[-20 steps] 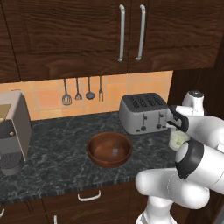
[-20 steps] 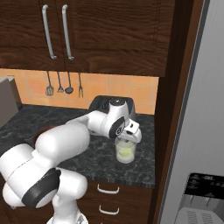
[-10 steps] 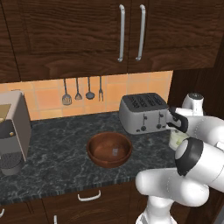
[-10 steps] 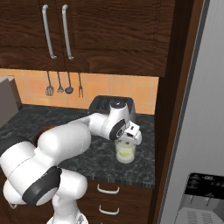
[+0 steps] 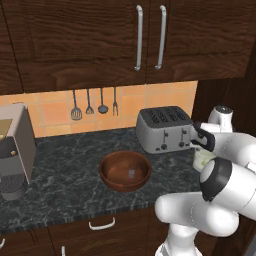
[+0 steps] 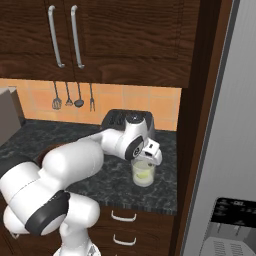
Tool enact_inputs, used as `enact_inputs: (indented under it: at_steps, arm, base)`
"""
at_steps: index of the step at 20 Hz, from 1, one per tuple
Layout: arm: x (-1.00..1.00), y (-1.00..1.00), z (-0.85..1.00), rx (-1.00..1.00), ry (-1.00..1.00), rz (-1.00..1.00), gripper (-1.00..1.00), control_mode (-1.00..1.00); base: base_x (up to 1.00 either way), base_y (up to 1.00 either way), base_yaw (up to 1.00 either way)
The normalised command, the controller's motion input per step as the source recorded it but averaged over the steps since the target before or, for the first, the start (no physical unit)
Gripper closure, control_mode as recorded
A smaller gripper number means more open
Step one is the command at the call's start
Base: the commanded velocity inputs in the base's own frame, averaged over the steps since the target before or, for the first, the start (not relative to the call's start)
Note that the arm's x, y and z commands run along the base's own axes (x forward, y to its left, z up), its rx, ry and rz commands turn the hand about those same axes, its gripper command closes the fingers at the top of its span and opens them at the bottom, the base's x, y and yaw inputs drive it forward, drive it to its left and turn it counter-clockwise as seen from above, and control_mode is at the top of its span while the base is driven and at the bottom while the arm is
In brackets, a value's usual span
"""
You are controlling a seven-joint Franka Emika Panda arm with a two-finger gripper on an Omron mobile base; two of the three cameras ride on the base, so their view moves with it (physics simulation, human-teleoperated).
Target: Grab a lemon wedge from the fridge and one ice cube from the ice bowl, and put them in the glass of lemonade.
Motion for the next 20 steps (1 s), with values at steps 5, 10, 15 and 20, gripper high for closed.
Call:
enact_inputs:
  at_steps: [5,10,15,20]
  arm:
    - [0.00,0.00,0.24,0.00,0.00,0.00,-1.00,-1.00]
    - [-0.14,0.00,0.42,0.00,0.00,0.00,-1.00,-1.00]
    - [-0.33,0.00,0.38,0.00,0.00,0.00,-1.00,-1.00]
    - [-0.36,0.00,0.32,0.01,0.00,0.00,-1.00,-1.00]
  base:
    - [0.00,0.00,0.00]
    - [0.00,0.00,0.00]
    - [0.00,0.00,0.00]
    - [0.00,0.00,0.00]
